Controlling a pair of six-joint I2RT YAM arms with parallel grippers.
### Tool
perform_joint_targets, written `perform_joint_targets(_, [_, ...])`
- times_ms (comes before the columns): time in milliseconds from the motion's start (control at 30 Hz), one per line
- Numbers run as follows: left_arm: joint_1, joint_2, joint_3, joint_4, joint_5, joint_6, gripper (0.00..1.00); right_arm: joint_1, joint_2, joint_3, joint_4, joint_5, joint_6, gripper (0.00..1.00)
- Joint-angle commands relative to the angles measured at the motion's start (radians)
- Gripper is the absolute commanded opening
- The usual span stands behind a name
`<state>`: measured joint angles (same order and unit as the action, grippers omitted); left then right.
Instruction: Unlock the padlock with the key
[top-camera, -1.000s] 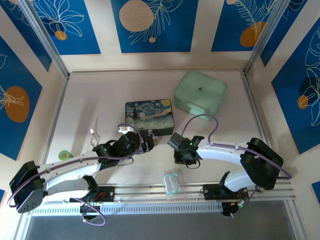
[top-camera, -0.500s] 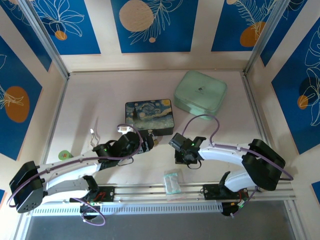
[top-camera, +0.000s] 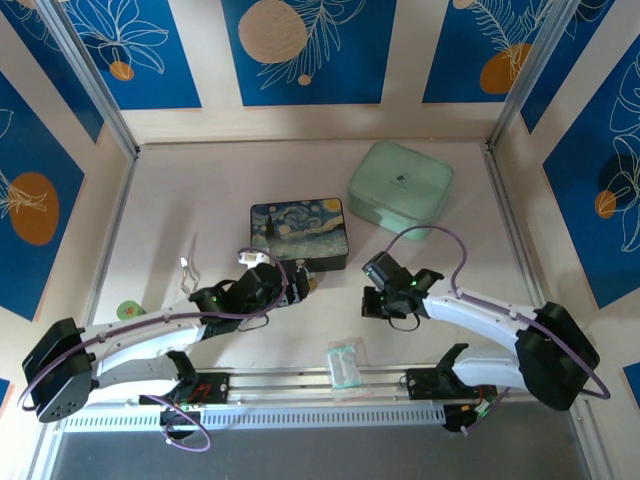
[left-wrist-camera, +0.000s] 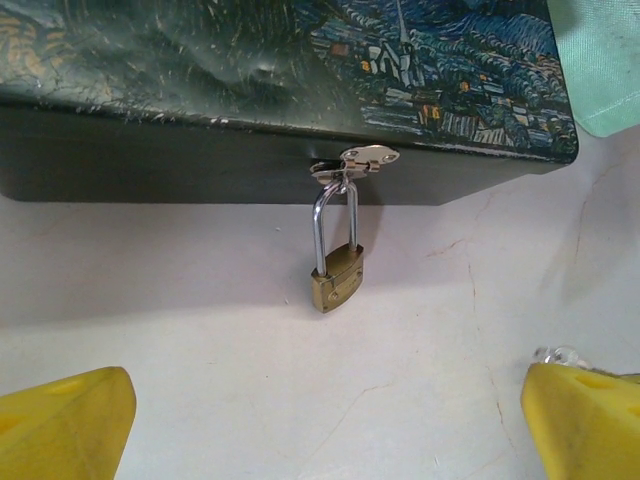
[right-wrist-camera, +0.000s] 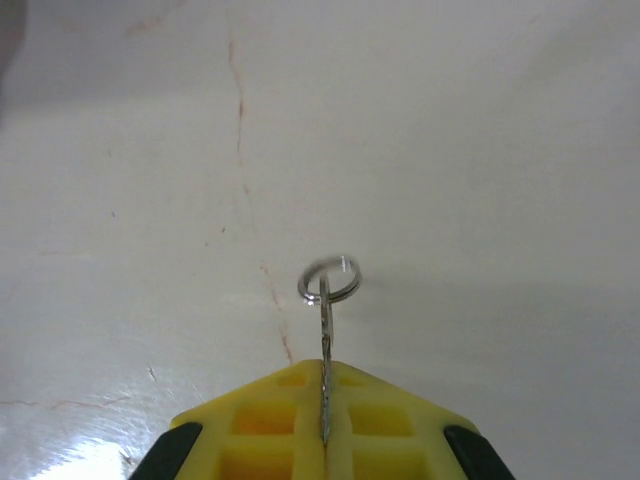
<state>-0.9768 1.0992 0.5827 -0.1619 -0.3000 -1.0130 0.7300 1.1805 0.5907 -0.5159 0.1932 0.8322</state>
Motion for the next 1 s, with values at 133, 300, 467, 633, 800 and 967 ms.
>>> perform_joint_targets(133, [-0.01,0.002,0.016,0.041,0.001,0.037,0.97,-0.04,-0.032,-0.012,-0.041,-0.084,-0.041,0.03])
perform_joint_targets(300, [-0.01,0.011,-0.003,0.073,0.029,0.022,0.92,-0.02,-0.046,0.004,-0.029,-0.105,-0.077,0.03])
perform_joint_targets(467, [-0.011,0.046,-0.064,0.313,0.153,-0.036,0.83,0.006,-0.111,-0.006,0.046,-0.212,-0.171,0.02])
perform_joint_targets(633, [-0.037,0.081,-0.047,0.382,0.19,-0.146,0.83,0.006,-0.188,-0.009,0.086,-0.329,-0.231,0.02])
perform_joint_targets(800, [-0.109,0.107,-0.077,0.525,0.146,-0.345,0.77,0.017,-0.22,-0.008,0.146,-0.432,-0.243,0.02])
perform_joint_targets(967, [-0.132,0.134,-0.054,0.556,0.146,-0.352,0.73,0.039,-0.206,-0.005,0.213,-0.503,-0.253,0.02])
